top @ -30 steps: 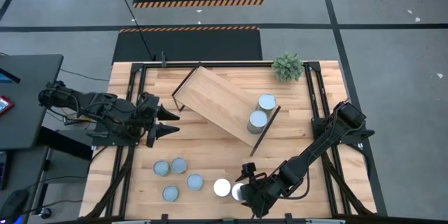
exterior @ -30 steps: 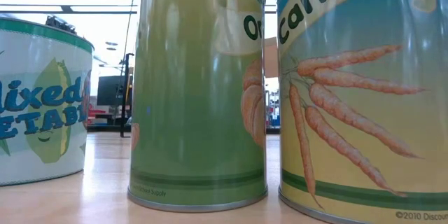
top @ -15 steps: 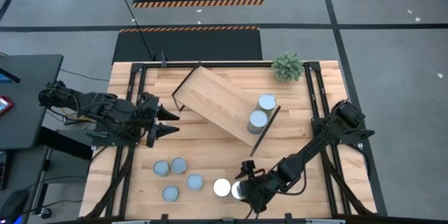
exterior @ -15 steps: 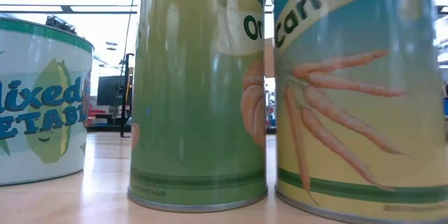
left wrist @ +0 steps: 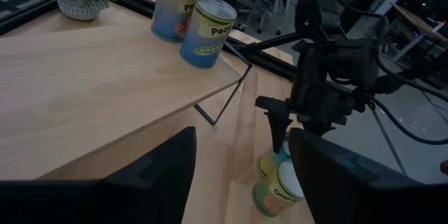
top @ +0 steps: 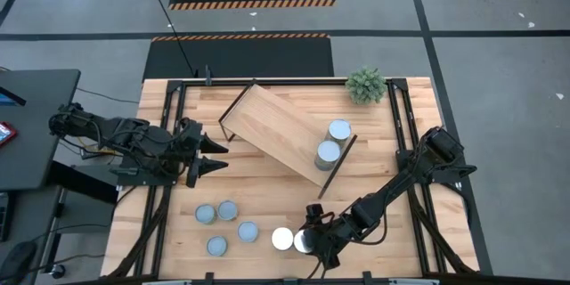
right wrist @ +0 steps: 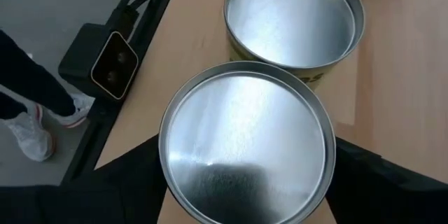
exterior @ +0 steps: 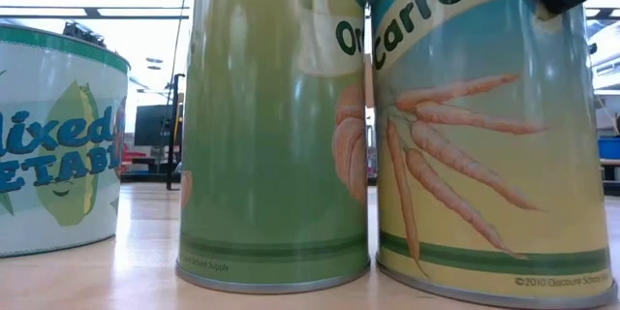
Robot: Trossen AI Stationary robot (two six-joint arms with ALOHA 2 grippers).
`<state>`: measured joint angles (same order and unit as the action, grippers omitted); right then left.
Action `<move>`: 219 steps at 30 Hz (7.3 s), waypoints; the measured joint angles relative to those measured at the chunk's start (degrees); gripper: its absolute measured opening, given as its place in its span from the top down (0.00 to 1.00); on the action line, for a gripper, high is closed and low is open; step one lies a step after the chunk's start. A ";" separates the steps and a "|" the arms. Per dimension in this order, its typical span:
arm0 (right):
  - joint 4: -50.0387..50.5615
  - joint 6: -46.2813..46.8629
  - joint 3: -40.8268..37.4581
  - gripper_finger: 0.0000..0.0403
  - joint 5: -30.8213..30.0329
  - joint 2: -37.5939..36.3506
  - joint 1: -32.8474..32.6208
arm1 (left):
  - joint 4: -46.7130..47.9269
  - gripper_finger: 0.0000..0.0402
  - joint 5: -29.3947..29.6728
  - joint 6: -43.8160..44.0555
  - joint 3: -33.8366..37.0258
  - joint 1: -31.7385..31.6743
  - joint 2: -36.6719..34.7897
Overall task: Pick and place cans onto a shelf
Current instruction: Put the canned carrot on the shelf
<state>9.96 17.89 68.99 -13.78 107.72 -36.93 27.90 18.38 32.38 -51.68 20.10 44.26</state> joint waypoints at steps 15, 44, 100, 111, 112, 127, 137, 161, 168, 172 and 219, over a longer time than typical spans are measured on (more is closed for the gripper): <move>14.00 -3.97 10.96 0.21 -0.32 -0.07 1.14 | -0.02 0.41 0.02 0.00 0.00 0.00 -0.01; 32.59 -19.88 37.90 0.21 0.09 -0.16 17.34 | -0.02 0.41 1.22 -0.69 0.00 0.00 0.01; 48.85 -39.10 24.85 0.18 29.66 -16.79 57.71 | 0.35 0.41 7.54 -0.04 -0.02 -0.01 0.01; 50.44 -39.08 23.38 0.17 30.04 -16.79 57.69 | 0.31 0.41 7.51 -0.02 -0.02 -0.02 0.01; 50.24 -39.06 23.28 0.17 30.05 -16.81 57.63 | 0.28 0.41 7.51 -0.02 -0.02 -0.02 0.01; 50.18 -39.08 22.41 0.10 28.74 -16.83 57.55 | 0.24 0.41 7.49 0.00 -0.02 0.00 0.01; 50.27 -39.08 24.06 0.05 29.94 -16.92 57.53 | 0.26 0.41 7.49 0.00 -0.02 -0.01 0.01; 48.87 -15.52 26.17 0.06 13.27 -16.90 50.38 | 0.26 0.41 7.49 -0.04 -0.02 0.00 0.01; 48.89 -10.89 26.17 0.06 10.75 -16.87 49.76 | 0.26 0.41 7.48 -0.07 -0.02 -0.01 0.01; 48.92 -8.95 26.17 0.06 9.77 -16.87 48.99 | 0.26 0.41 7.47 -0.07 -0.02 0.00 0.01; 51.11 -43.37 25.44 0.19 15.32 -16.96 47.27 | 0.31 0.41 7.45 -0.02 -0.02 -0.02 0.01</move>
<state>61.08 -25.49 94.43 1.54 90.76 10.34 28.21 25.82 32.36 -51.70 20.08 44.27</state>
